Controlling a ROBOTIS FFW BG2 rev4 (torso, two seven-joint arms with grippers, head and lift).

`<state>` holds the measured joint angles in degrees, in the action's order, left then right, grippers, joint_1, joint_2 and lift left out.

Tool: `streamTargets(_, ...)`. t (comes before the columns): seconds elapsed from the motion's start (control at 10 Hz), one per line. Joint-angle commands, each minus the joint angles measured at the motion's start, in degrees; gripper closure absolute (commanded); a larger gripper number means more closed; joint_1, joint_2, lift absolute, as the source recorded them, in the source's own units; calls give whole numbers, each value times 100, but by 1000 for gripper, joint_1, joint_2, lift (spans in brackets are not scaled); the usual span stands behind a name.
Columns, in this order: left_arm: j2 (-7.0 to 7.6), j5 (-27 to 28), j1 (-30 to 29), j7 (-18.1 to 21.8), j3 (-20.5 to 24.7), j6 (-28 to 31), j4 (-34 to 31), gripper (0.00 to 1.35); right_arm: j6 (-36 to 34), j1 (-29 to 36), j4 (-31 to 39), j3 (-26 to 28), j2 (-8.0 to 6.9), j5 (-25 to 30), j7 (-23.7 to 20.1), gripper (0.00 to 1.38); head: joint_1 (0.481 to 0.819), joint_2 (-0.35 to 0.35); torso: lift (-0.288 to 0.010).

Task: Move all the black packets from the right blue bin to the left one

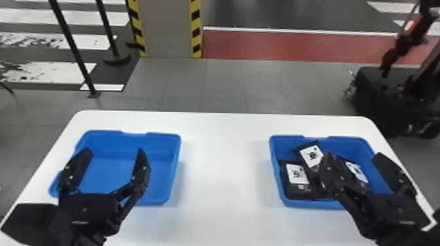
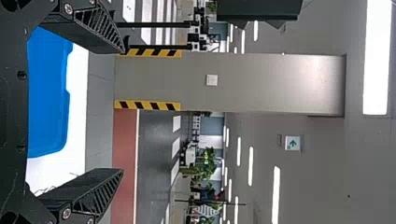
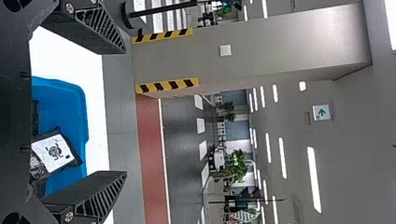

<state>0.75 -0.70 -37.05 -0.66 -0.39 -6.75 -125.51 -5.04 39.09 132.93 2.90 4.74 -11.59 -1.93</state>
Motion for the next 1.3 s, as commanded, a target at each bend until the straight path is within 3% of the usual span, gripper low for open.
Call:
streamTargets(0.0, 4, -9, 7, -5, 4, 0, 0, 119, -1, 0, 3, 0, 0, -1, 0, 96, 695, -15, -110)
streamTargets(0.7, -5, -27, -7, 4, 4, 0, 0, 119, -156, -14, -11, 0, -8, 8, -9, 98, 695, -11, -110)
streamTargets(1.2, 4, -35, -21, -5, -5, 0, 0, 121, -1155, -1153, -1305, 475, 62, 113, 140, 98, 695, -64, -110)
